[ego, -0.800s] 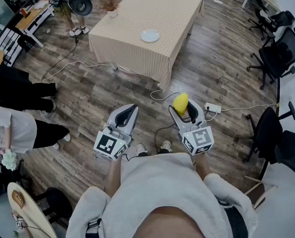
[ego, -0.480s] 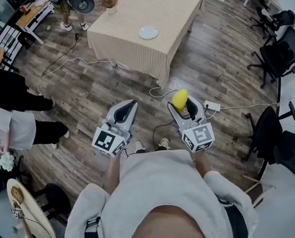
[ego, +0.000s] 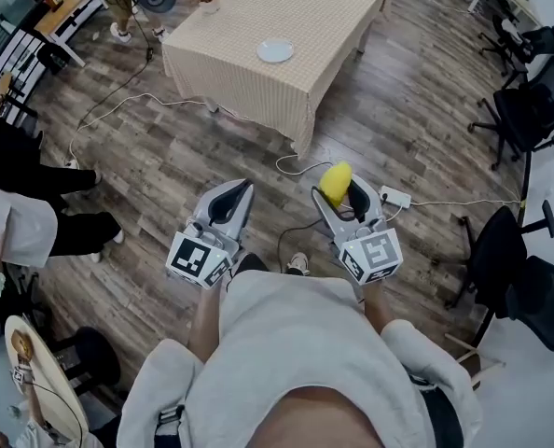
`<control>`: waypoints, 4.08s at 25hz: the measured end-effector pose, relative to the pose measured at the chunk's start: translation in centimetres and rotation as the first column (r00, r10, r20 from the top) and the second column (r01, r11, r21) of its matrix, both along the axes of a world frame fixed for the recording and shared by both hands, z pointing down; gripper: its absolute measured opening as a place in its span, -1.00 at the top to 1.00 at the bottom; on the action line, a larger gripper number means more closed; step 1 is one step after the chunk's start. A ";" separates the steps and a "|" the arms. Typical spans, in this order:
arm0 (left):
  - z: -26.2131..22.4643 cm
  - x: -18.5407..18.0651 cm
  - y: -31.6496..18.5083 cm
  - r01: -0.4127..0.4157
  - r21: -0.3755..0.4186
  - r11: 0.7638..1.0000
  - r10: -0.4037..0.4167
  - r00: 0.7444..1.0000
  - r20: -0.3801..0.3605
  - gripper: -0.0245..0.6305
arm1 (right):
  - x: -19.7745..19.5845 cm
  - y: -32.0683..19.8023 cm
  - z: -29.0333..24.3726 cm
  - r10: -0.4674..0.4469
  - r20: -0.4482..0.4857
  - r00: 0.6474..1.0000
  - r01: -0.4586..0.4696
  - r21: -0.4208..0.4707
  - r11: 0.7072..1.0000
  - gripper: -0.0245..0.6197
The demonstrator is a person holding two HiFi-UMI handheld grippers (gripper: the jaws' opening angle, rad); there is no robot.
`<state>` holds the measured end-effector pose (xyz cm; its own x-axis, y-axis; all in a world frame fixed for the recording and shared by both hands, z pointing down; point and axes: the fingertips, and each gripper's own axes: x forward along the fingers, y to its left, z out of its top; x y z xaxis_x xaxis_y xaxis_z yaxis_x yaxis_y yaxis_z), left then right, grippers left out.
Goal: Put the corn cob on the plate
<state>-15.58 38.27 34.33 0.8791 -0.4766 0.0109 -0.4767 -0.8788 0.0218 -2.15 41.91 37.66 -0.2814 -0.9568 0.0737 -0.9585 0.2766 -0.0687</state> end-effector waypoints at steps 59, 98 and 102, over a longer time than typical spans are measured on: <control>4.6 7.8 -44.2 -0.146 -0.139 0.979 0.148 0.989 0.000 0.90 | 5.7 -44.8 2.6 0.030 0.025 0.999 -0.027 -0.115 0.993 0.14; 4.8 19.2 -62.4 0.113 -0.132 0.985 -0.110 0.993 0.033 0.90 | 16.5 -65.3 4.2 -0.208 0.099 0.973 0.219 -0.114 0.969 0.14; 6.1 18.0 -63.4 0.102 -0.164 0.981 -0.095 0.994 0.051 0.90 | 15.7 -65.7 5.4 -0.187 0.091 0.978 0.200 -0.153 0.968 0.14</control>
